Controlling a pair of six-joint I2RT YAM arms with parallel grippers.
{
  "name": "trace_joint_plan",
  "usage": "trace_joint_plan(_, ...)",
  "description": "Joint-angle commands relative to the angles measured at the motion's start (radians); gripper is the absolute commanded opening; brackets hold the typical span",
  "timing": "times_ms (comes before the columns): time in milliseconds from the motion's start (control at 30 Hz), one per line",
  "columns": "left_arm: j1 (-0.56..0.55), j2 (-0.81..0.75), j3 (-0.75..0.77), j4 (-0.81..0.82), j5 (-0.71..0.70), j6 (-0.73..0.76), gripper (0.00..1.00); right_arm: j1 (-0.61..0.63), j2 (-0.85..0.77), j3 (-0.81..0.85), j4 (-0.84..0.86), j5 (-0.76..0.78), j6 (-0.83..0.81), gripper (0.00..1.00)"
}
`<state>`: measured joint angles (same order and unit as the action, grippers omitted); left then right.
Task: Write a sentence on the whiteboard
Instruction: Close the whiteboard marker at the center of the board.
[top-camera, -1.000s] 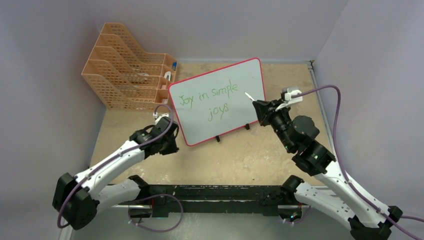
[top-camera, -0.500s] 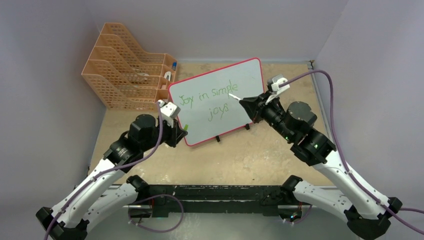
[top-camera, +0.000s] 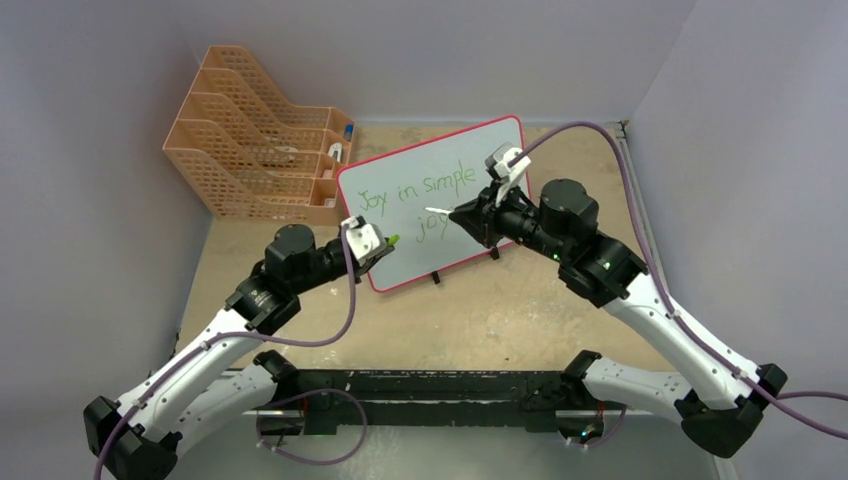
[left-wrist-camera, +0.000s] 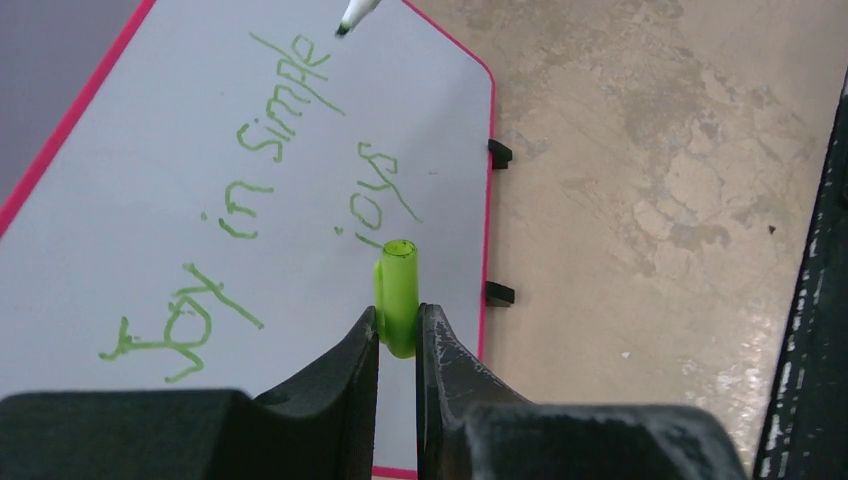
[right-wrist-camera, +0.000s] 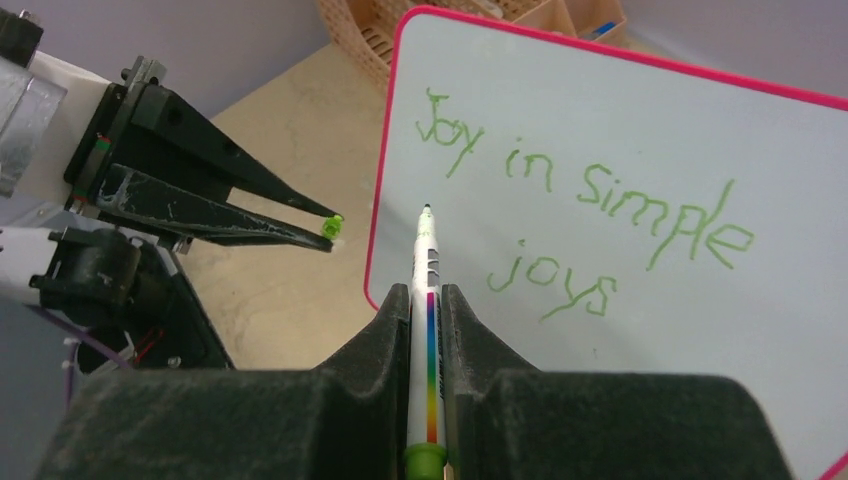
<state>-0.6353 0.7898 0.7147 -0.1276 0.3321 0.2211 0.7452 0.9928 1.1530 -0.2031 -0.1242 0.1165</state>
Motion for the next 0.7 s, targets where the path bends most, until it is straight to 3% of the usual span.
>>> trace_joint_plan(0, 0.001, -0.028, -0.054, 0.168, 0.097, 0.253, 0.0, -0.001, 0.033, 0.064, -0.018, -0.124, -0.037, 0.0)
trace_joint_plan(267, 0.001, -0.021, -0.074, 0.185, 0.105, 0.443, 0.0, -0.001, 0.088, 0.099, -0.035, -0.226, -0.059, 0.0)
trace_joint_plan(667, 0.001, 0.01, -0.051, 0.154, 0.073, 0.478, 0.0, 0.003, 0.102, 0.099, -0.061, -0.318, -0.077, 0.0)
